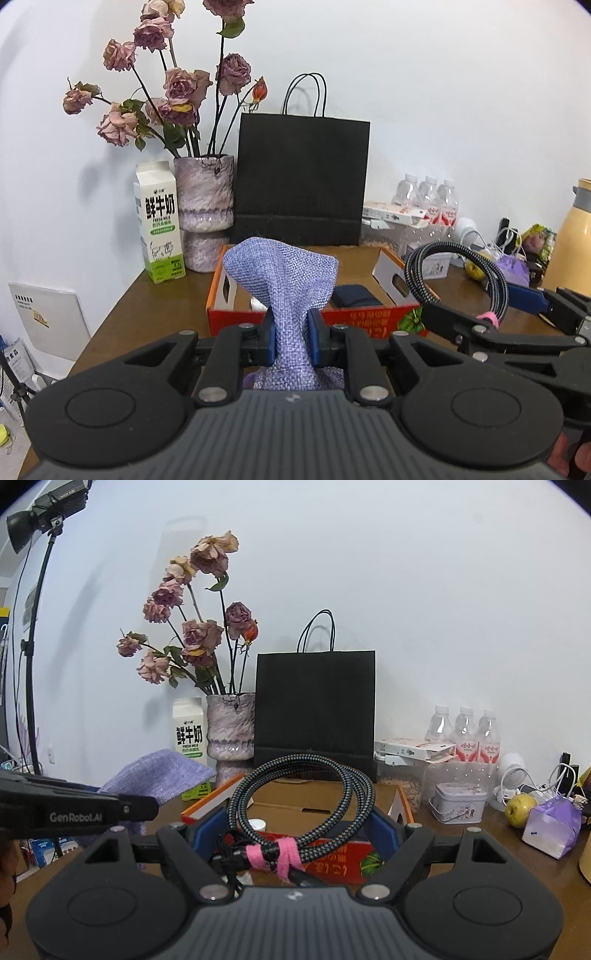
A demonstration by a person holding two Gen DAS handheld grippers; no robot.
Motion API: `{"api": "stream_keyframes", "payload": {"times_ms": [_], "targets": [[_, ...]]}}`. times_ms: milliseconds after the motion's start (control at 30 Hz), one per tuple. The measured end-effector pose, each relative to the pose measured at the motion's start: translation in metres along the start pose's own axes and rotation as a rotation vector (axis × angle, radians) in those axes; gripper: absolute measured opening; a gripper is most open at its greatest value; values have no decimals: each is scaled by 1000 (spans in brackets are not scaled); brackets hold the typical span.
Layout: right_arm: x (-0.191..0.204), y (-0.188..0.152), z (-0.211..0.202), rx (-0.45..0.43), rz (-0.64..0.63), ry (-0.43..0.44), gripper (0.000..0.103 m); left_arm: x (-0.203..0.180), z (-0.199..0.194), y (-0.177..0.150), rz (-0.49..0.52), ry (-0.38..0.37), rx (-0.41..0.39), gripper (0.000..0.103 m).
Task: Organize objects
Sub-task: 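Carry the pouch with the left gripper and the cable with the right toward the red box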
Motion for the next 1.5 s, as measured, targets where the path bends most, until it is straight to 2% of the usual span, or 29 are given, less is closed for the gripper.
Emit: {"api": "stream_keyframes", "payload": {"times_ms": [533,733,1133,1500], "targets": [[-22,25,71,-32,33,2,80,-6,64,40,-28,35,-57,17],[-26,33,95,-38,8,3,80,-3,91,50,-87,53,-91,17],[-41,32,152,28,22,-15,80,3,149,58,-105,109,-50,17],[-52,3,195,133,62,-16,80,10,188,41,-107,137,23,17]]}}
Point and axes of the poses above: each gripper's, at about its wrist camera, not at the fingertips, and z roughly the way its jaws point, x to its left, y to its top, the point moved 1 cm from there along z, roughly the way its jaws point, and after that the axes turned 11 degrees about -z, right-handed, at the moved point
